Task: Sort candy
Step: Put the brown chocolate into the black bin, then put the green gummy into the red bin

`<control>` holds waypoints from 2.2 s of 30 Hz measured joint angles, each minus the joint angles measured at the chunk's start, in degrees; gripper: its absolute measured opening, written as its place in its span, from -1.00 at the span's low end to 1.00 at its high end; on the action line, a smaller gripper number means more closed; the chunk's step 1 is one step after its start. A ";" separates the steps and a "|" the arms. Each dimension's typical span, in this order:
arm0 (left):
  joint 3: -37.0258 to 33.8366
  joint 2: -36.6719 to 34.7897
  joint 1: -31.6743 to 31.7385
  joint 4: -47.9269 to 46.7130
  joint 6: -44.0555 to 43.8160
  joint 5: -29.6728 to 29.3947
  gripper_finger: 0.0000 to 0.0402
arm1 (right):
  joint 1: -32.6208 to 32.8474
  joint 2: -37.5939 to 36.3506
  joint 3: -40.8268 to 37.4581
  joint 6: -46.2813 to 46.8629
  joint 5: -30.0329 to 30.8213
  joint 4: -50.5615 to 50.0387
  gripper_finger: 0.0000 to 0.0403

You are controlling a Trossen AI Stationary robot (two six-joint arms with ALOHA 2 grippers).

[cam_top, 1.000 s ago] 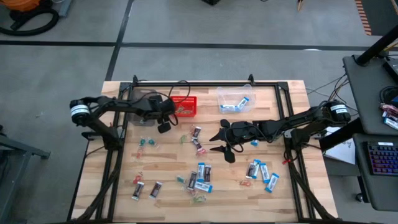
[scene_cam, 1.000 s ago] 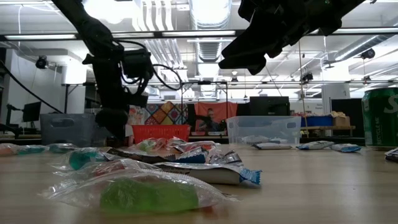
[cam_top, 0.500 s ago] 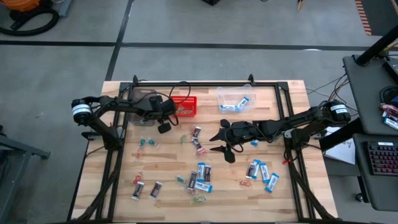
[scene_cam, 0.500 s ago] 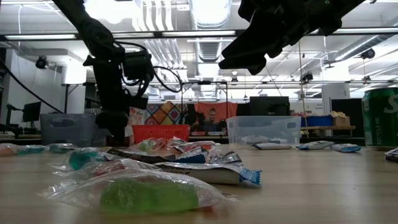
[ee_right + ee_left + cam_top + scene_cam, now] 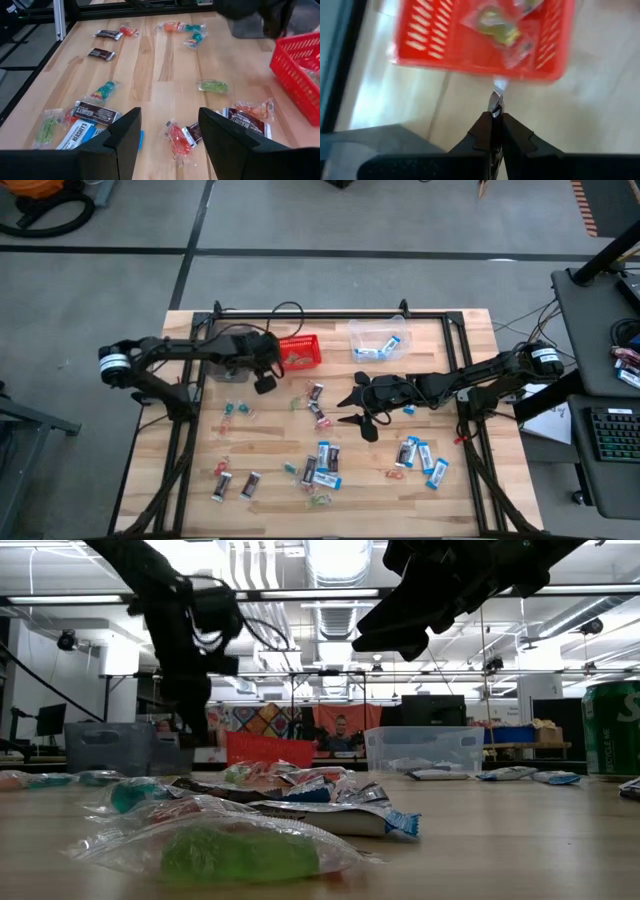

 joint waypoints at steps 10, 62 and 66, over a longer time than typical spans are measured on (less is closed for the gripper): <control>5.94 -11.24 2.38 -17.26 -3.87 -11.72 -0.99 | 0.00 0.00 0.00 1.11 -0.01 0.46 -0.05; 1.07 11.15 -7.93 10.88 -10.49 -3.06 -0.99 | 0.13 0.00 0.00 4.67 -0.02 0.36 -0.05; 1.07 10.53 -6.10 10.24 -10.92 -2.64 -1.00 | 0.13 0.00 0.00 4.67 -0.02 0.35 -0.05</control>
